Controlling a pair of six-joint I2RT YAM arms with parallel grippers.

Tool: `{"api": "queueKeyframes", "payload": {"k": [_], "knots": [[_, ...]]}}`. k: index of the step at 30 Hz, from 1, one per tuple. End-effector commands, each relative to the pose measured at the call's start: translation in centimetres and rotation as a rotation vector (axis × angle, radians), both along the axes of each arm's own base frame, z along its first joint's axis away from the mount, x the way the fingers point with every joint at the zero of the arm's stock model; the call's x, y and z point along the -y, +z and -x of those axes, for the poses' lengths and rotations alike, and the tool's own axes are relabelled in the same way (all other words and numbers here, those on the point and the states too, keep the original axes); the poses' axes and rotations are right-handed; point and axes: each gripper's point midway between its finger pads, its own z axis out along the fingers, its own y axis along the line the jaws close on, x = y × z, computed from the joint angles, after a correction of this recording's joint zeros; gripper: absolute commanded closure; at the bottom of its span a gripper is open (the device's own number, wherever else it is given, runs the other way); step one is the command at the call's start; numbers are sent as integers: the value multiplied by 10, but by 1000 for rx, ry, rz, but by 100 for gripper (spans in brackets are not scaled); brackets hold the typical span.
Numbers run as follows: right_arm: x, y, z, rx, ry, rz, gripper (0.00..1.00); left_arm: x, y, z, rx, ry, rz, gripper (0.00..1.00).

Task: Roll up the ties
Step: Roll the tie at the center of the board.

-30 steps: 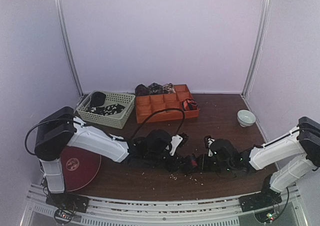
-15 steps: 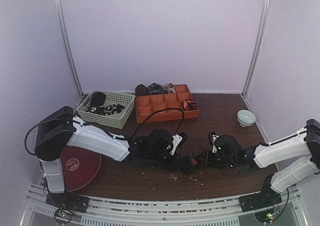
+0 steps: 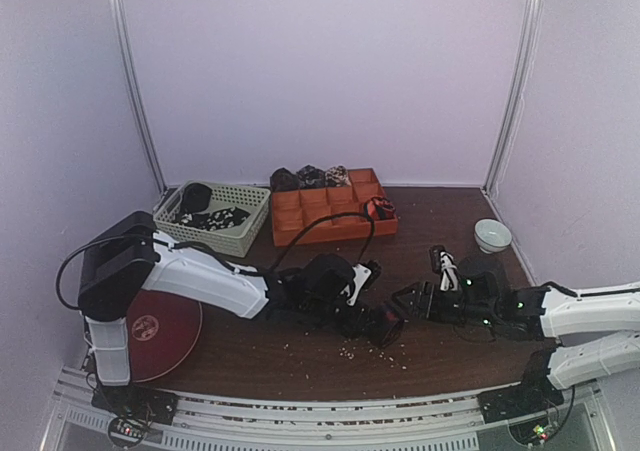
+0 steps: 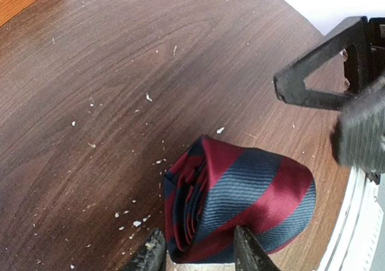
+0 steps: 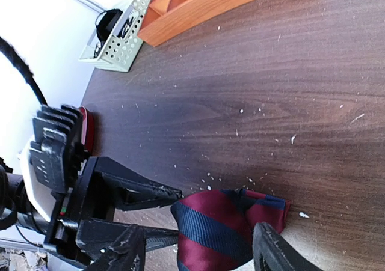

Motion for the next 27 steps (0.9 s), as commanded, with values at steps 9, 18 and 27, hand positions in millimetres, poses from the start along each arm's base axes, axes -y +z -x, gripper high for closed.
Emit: {"api": "queueKeyframes", "payload": {"k": [9,18,27], "knots": [[-13,-35,6,-59,115,121,40,3,-3,-8,-10,32,-2,60],[-8,-60,7,-116,89,140,58,-33,1,-24,-148,206,78,49],[-4,-71,11,-157,73,101,61,-50,7,1,-446,325,346,27]]}}
